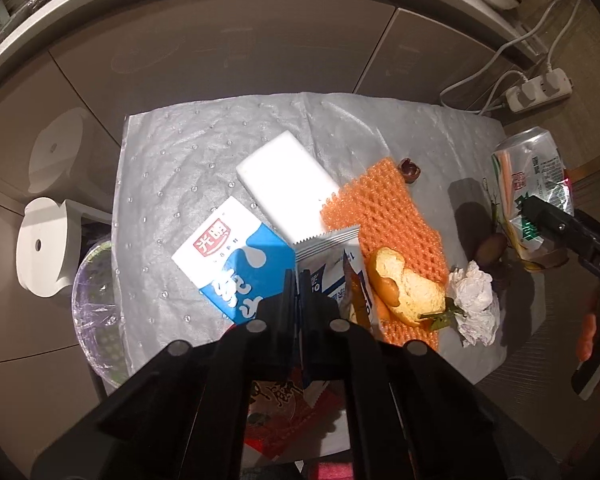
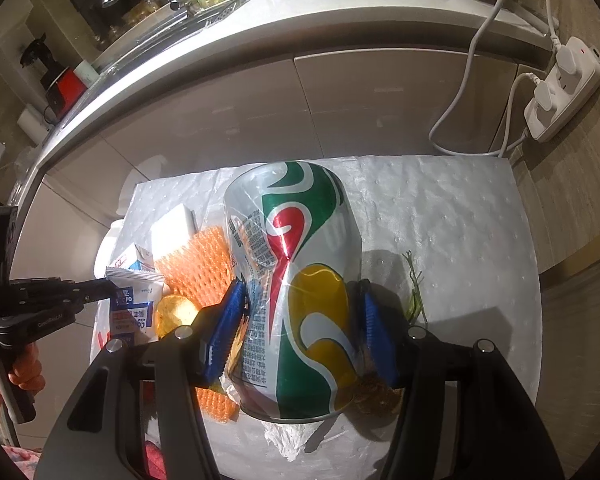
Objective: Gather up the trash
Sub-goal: 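Drop the small white carton into the bin with left tool while right holds can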
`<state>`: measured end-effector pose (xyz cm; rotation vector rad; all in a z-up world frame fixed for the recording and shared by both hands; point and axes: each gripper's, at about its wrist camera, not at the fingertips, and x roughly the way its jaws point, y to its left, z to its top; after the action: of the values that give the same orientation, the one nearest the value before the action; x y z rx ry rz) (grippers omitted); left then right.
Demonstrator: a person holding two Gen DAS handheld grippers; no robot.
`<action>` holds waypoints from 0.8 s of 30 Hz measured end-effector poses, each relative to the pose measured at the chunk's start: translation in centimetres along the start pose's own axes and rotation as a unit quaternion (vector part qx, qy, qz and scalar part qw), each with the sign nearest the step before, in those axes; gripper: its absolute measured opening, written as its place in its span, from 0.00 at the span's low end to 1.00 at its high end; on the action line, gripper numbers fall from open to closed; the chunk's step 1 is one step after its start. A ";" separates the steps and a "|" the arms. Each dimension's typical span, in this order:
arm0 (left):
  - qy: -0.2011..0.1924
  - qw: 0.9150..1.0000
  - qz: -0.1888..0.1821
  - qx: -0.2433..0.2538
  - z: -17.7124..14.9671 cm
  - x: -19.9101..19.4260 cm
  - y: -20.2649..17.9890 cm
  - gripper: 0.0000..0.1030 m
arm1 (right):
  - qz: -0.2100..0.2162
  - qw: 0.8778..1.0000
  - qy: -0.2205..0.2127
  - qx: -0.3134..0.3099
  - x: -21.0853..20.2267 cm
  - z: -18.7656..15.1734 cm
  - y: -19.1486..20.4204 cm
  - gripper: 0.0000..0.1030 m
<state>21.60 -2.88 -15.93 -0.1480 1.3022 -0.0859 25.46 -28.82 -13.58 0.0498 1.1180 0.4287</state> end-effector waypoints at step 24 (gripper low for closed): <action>0.011 0.995 0.086 -0.048 -7.5 -0.9 24.2 0.02 | 0.048 0.997 -0.039 -0.055 -3.9 -1.8 23.1 0.55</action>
<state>13.68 20.69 -20.80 -0.1168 1.3367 0.1222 15.33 -9.35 -5.21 0.0245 1.0165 0.5690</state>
